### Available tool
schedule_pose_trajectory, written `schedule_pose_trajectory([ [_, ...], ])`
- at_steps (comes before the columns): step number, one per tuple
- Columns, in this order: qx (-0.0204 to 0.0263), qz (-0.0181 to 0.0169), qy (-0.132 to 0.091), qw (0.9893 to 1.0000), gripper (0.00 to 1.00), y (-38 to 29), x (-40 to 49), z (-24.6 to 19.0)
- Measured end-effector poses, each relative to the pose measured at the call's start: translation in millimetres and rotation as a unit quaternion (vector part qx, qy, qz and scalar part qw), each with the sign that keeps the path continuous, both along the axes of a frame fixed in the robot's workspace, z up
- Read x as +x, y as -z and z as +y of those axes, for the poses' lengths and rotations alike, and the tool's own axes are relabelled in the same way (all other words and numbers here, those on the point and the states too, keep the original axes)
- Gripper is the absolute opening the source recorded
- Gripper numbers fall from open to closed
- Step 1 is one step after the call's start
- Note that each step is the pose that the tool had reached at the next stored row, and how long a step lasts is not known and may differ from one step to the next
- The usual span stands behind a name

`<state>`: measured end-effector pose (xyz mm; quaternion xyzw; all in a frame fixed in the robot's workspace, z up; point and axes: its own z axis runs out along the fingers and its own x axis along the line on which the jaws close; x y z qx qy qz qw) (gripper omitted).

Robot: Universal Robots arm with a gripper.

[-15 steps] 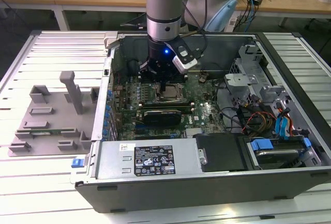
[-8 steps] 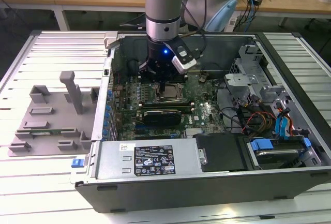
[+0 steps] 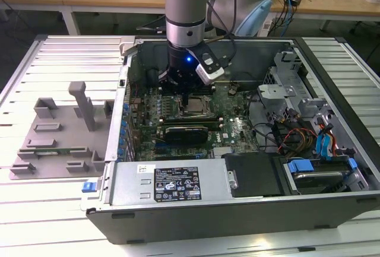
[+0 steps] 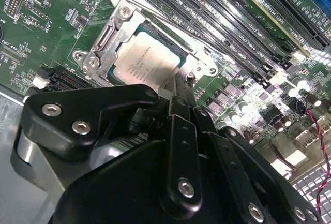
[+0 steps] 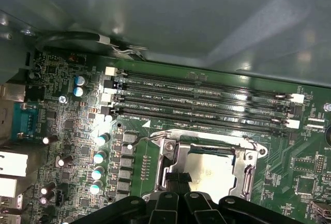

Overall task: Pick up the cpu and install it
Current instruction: 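Close the cpu cover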

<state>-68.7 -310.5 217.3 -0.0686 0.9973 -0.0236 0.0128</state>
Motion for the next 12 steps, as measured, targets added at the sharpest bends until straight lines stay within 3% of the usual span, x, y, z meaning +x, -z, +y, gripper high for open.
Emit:
schedule_pose_trajectory([
  [8,0.0,0.0,0.0,1.0,0.11,0.3,-0.7,-0.1],
  [12,0.0,-0.0008,0.0,1.0,0.11,8.8,-2.4,0.0],
])
